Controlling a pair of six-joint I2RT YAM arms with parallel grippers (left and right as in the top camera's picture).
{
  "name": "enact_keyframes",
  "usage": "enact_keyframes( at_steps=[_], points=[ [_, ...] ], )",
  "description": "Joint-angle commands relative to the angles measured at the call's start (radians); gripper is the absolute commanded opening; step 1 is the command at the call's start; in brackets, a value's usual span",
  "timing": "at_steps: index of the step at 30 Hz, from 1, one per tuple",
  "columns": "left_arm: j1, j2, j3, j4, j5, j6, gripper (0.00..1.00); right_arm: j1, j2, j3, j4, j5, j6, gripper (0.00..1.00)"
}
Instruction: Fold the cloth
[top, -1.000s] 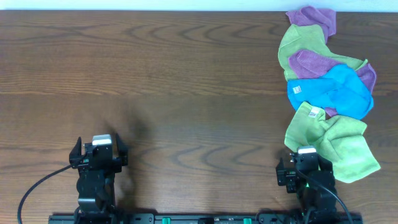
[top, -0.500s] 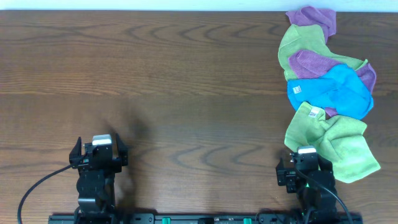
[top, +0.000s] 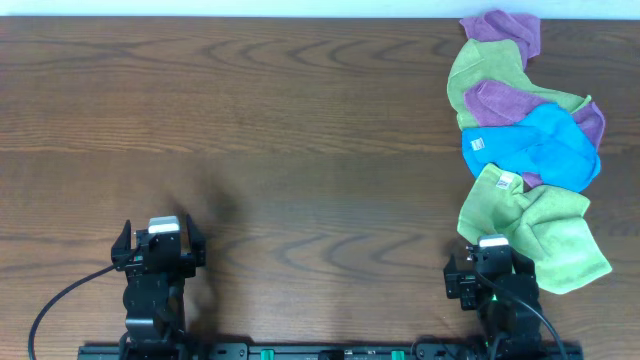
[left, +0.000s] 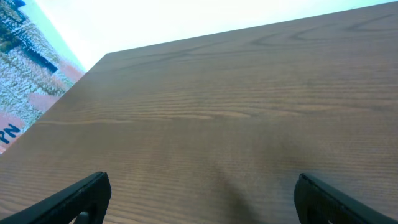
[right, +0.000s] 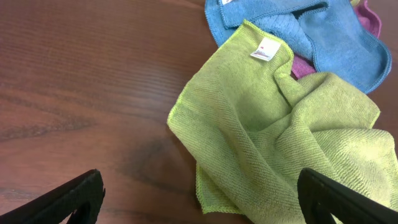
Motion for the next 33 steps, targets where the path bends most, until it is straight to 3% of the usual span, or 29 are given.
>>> enact_keyframes(
  at_steps=[1, 20, 27, 30, 33],
  points=[
    [0.006, -0.006, -0.02, -0.013, -0.026, 0.014, 0.95, 0.007, -0.01, -0.008, -0.003, -0.001, -0.004, 0.99],
    [0.006, -0.006, -0.02, -0.013, -0.026, 0.014, 0.95, 0.007, -0.01, -0.008, 0.016, 0.002, -0.005, 0.99],
    [0.006, -0.006, -0.02, -0.013, -0.026, 0.014, 0.95, 0.007, -0.01, -0.008, 0.333, -0.137, 0.009, 0.99],
    [0.006, -0.006, -0.02, -0.013, -0.026, 0.014, 0.95, 0.007, -0.01, -0.008, 0.489, -0.155, 0.177, 0.99],
    [0.006, -0.006, -0.02, -0.013, -0.026, 0.014, 0.95, 0.005, -0.008, -0.008, 0.624, -0.032, 0.31, 0.99]
  ],
)
